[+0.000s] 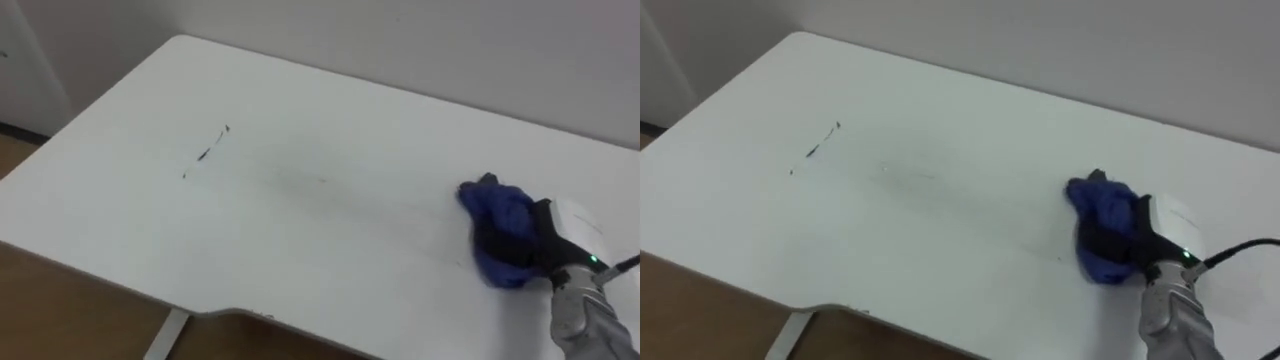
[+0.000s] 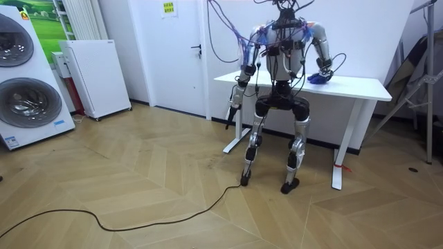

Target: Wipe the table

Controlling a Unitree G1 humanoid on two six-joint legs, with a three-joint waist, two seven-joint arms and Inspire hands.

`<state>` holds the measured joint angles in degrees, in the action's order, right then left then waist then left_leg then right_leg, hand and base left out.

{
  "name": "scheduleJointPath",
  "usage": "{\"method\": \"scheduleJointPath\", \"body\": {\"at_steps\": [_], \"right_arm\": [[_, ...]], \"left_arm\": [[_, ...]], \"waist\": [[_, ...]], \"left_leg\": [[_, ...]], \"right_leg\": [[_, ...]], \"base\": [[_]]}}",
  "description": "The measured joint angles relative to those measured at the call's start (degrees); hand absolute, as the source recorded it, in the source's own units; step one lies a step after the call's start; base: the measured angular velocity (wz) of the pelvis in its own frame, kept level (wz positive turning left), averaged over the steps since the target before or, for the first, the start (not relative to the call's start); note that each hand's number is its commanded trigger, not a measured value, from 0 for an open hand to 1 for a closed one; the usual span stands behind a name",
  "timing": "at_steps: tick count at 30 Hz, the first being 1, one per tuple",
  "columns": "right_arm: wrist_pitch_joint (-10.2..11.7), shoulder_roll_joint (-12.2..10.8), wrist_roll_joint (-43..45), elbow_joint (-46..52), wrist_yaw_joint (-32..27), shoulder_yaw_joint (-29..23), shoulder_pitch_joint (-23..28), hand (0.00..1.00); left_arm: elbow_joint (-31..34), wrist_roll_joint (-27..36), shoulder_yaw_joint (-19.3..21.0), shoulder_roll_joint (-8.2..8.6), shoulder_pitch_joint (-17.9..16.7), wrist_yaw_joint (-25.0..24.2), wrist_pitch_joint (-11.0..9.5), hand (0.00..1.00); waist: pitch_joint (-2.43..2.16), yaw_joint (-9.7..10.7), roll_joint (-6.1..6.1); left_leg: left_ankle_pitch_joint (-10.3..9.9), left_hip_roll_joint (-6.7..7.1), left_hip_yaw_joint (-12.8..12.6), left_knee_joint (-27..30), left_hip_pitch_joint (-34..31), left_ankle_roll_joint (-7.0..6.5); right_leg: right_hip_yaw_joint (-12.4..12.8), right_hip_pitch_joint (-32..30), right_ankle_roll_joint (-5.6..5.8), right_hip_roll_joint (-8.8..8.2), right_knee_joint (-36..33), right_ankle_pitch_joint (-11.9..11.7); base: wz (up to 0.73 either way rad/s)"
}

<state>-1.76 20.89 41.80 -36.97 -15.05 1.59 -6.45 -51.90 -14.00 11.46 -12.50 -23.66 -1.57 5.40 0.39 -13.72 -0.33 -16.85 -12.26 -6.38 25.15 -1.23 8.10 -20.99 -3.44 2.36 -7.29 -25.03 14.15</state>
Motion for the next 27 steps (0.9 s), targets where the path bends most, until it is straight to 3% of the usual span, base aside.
{"method": "scheduleJointPath", "body": {"at_steps": [3,6,8,12,14,16,19,22,27], "right_arm": [[-1.06,0.00,3.90,2.92,1.12,-0.42,-0.46,1.00],[-0.68,0.00,4.98,4.62,0.47,-0.47,-0.13,1.00],[0.49,0.00,2.60,3.83,-1.59,-0.23,0.59,1.00],[4.87,-0.02,-1.70,-0.87,-8.57,-1.33,4.14,1.00],[6.43,-0.16,-3.44,-3.52,-11.35,-3.14,6.12,1.00],[7.93,-0.15,-7.38,-7.95,-13.09,-7.60,9.26,1.00],[7.93,1.53,-11.96,-14.03,-14.07,-15.05,13.03,1.00],[7.83,4.93,-17.28,-18.85,-14.31,-20.80,17.74,1.00],[5.29,6.13,-21.57,-19.67,-14.21,-25.26,22.15,1.00]], "left_arm": [[-0.11,-0.24,0.06,0.08,-2.29,-2.03,0.50,0.00],[-0.74,0.32,0.59,0.06,-4.23,-3.01,1.11,0.00],[-0.90,1.07,0.92,-0.02,-4.48,-2.98,1.74,0.00],[-0.66,0.66,2.36,-0.28,-2.34,-2.44,1.70,0.00],[0.00,-0.51,3.64,-0.50,-0.96,-2.30,1.29,0.00],[0.96,-2.07,5.54,-1.85,-0.66,-1.67,0.13,0.00],[1.24,-2.43,9.53,-3.00,-0.92,-0.94,0.35,0.00],[1.07,-2.43,11.48,-3.11,-1.00,-0.02,0.57,0.00],[0.82,-2.20,12.86,-3.19,-1.51,1.25,0.41,0.00]], "waist": [[0.27,-1.45,1.11],[0.32,-1.66,1.59],[0.48,-0.12,1.62],[-0.31,4.66,0.58],[-0.74,5.78,-0.22],[-1.70,6.99,-1.86],[-1.92,7.35,-3.62],[-2.01,8.41,-3.47],[-1.96,9.08,-3.11]], "left_leg": [[-0.56,3.30,0.06,-0.62,-0.38,-2.30],[0.11,4.79,0.15,-3.56,0.39,-3.08],[0.70,5.60,0.85,-5.05,1.37,-3.37],[1.57,7.01,2.82,-7.13,2.56,-4.19],[1.73,7.21,2.09,-7.90,3.67,-4.43],[1.62,7.23,0.71,-8.51,4.99,-4.67],[1.09,7.18,-1.18,-9.33,6.15,-5.15],[0.82,7.06,-1.89,-9.36,6.34,-5.51],[0.41,7.03,-2.75,-9.82,7.56,-5.68]], "right_leg": [[5.45,-1.73,-0.54,1.83,0.23,-0.04],[7.04,-2.50,-1.03,1.68,0.52,-0.85],[6.74,-1.68,-1.04,1.12,0.83,-1.10],[5.49,1.01,0.11,0.31,3.57,-1.23],[5.48,2.69,0.64,0.20,5.03,-1.49],[5.21,5.04,1.30,0.26,6.94,-1.87],[5.21,5.65,1.83,0.27,7.60,-2.25],[3.91,6.39,2.01,0.34,8.85,-3.51],[3.71,7.17,2.20,0.54,9.99,-3.73]], "base": [[-0.20],[-0.22],[0.17],[0.43],[0.27],[0.08],[-0.16],[-0.11],[-0.17]]}}
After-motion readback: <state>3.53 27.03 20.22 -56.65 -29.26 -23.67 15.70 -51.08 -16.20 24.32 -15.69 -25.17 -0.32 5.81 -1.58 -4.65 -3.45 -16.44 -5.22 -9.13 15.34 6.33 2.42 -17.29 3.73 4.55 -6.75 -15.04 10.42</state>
